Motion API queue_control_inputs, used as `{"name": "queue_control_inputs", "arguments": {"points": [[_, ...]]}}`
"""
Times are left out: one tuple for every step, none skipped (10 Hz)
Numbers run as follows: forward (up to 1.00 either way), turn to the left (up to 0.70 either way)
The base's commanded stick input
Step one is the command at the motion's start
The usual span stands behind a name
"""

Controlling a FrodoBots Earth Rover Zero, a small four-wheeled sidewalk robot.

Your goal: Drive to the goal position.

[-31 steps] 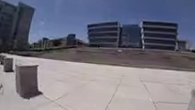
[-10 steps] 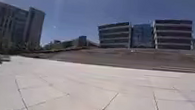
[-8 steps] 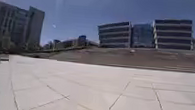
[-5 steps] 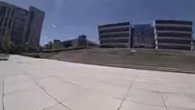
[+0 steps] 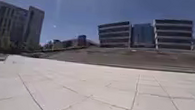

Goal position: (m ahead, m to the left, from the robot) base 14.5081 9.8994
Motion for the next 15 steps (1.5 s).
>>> {"name": "queue_control_inputs", "arguments": {"points": [[0.70, 0.21], [0.70, 0.01], [0.70, 0.00], [0.70, 0.00], [0.70, 0.00], [0.70, 0.00], [0.70, 0.00], [0.70, 0.00], [0.69, 0.00], [0.70, 0.00], [0.70, 0.00], [0.70, 0.01], [0.70, 0.09], [0.70, 0.23], [0.70, 0.35]]}}
